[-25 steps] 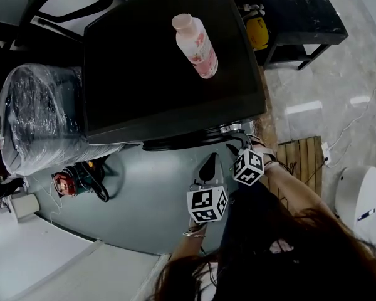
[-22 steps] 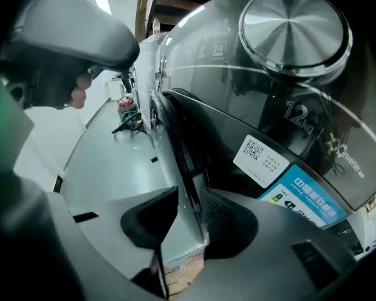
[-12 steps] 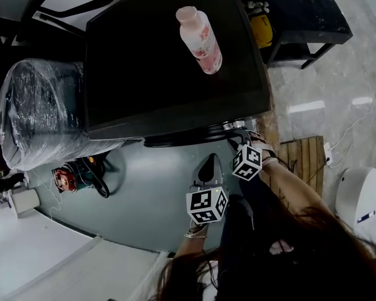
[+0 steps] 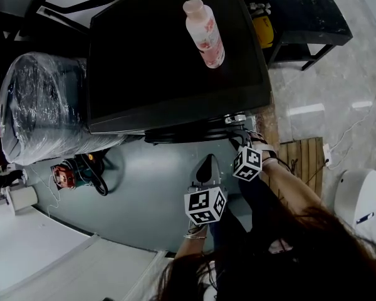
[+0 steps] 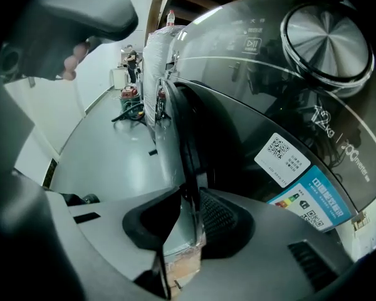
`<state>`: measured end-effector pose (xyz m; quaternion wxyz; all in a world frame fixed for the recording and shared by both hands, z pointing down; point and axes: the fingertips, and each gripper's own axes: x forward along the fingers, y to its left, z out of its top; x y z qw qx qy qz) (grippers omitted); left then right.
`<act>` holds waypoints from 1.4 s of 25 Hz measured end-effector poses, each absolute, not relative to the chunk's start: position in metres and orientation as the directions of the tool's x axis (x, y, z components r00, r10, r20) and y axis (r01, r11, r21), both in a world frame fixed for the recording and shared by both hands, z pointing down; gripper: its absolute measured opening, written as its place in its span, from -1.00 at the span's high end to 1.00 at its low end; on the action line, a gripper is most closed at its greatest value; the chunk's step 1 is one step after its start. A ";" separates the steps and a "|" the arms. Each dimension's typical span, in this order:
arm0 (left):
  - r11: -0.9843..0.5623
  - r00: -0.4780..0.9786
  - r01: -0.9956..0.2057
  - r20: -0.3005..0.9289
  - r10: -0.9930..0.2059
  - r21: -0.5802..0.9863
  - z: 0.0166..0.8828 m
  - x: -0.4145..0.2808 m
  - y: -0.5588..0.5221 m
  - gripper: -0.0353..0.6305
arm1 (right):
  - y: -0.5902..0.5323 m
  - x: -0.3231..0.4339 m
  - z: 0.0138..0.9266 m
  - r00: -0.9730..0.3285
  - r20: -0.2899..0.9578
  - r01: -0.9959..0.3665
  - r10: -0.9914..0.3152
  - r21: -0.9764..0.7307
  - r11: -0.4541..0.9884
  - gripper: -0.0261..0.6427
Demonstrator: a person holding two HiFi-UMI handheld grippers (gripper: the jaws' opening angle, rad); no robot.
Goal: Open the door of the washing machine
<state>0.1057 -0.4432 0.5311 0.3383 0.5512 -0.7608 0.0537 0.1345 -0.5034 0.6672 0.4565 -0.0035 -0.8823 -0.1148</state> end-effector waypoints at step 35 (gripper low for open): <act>0.241 -0.046 -0.928 0.556 -0.830 0.283 0.515 0.083 -0.306 0.86 | -0.398 0.169 0.674 -0.447 0.853 -0.110 -0.268 0.245 0.963 0.69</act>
